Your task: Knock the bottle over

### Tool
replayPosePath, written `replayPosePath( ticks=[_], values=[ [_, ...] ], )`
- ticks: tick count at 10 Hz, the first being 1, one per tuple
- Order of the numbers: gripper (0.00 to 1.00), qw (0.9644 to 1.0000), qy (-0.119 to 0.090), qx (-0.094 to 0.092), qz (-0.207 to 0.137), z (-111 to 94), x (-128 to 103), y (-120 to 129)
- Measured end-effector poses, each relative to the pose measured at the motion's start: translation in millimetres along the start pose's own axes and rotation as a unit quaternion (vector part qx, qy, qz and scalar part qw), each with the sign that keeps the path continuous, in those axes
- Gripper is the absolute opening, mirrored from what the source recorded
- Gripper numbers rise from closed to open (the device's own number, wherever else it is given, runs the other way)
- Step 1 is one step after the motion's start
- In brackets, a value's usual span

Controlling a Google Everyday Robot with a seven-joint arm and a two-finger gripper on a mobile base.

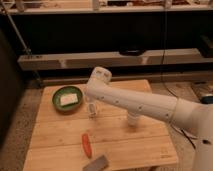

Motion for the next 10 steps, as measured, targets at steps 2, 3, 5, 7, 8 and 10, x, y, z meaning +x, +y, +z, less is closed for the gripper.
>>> replayPosePath(
  ticks=[2,3,5,7,8,10],
  values=[
    [0.09,0.9999,0.005,0.003,-0.011,2.7,3.6,-10.6],
    [0.1,0.9998,0.012,0.013,-0.014,0.1,3.2,-13.1],
    [0.22,0.9996,0.014,0.016,-0.019,-2.3,4.9,-30.5],
    [0.44,0.9996,0.013,0.016,-0.021,-6.8,2.0,-39.7],
    [0.54,0.9993,0.017,0.024,-0.024,-11.6,0.3,-44.4],
    [0.71,0.9988,0.02,0.034,-0.031,-19.0,1.1,-57.0]
  ],
)
